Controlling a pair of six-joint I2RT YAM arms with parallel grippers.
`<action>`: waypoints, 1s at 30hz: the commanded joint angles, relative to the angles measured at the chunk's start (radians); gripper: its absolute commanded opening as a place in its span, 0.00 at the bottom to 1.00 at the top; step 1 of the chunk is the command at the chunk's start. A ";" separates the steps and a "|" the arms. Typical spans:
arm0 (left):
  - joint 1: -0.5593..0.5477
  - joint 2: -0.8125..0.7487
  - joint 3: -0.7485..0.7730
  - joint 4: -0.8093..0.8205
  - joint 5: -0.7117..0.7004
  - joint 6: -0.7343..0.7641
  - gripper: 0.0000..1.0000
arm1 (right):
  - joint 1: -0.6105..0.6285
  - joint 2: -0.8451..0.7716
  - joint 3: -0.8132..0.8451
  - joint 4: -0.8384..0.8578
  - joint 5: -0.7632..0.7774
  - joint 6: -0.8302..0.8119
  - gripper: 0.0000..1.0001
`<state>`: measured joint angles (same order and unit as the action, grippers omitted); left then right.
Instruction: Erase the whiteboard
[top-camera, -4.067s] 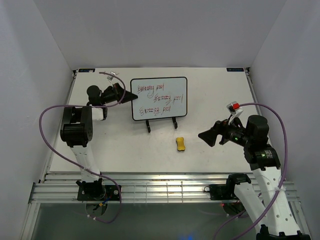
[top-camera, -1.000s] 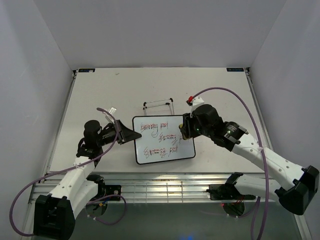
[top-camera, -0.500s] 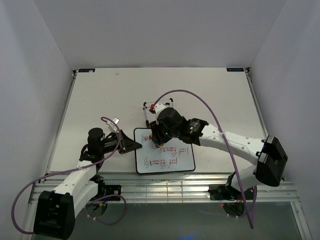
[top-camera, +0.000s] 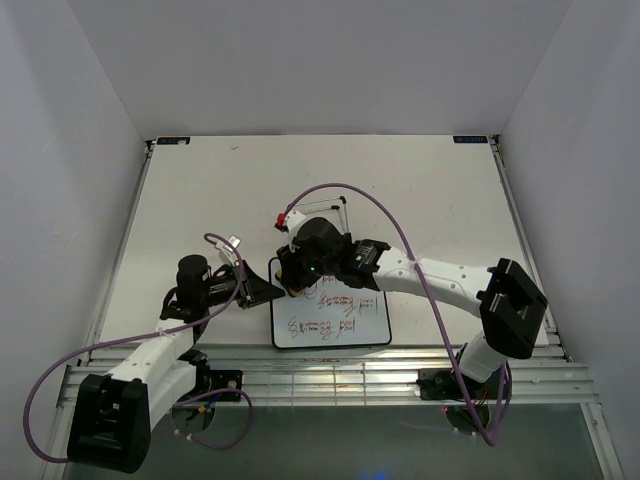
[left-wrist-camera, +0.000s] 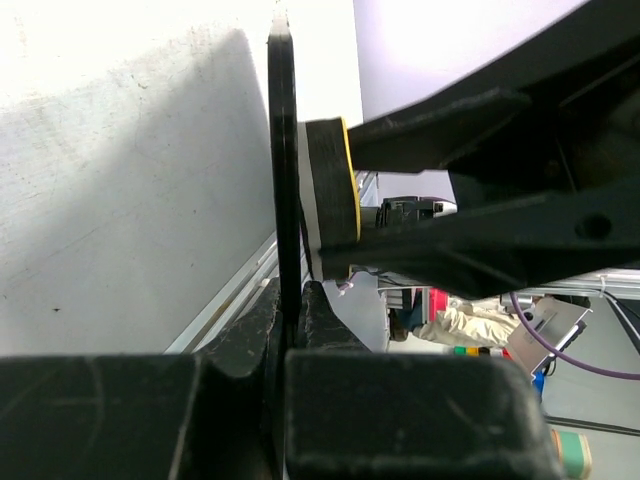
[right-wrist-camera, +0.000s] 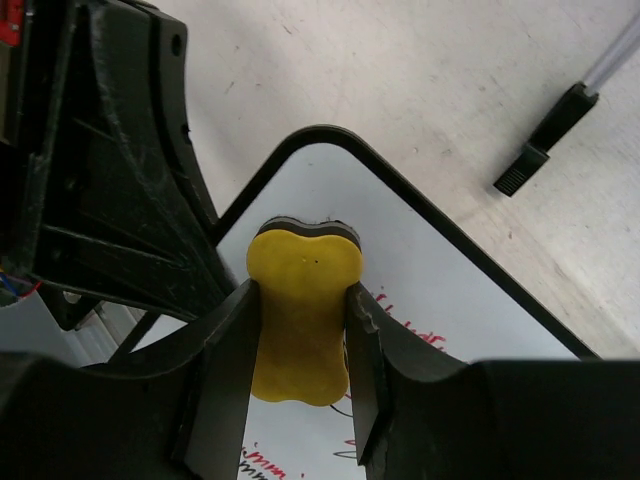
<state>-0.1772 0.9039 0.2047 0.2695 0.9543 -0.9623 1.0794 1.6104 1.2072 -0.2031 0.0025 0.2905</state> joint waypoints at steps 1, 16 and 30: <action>-0.002 -0.005 0.010 0.054 0.044 0.010 0.00 | 0.020 0.020 -0.023 0.096 -0.018 -0.005 0.30; -0.002 0.000 0.013 0.054 0.060 0.008 0.00 | -0.067 -0.016 -0.204 0.027 0.154 0.027 0.29; -0.002 0.003 0.012 0.054 0.058 0.010 0.00 | -0.015 -0.011 -0.169 0.047 0.047 0.065 0.27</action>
<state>-0.1753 0.9279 0.1894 0.2035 0.9360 -0.9924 0.9939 1.5532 0.9947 -0.1509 0.1257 0.3340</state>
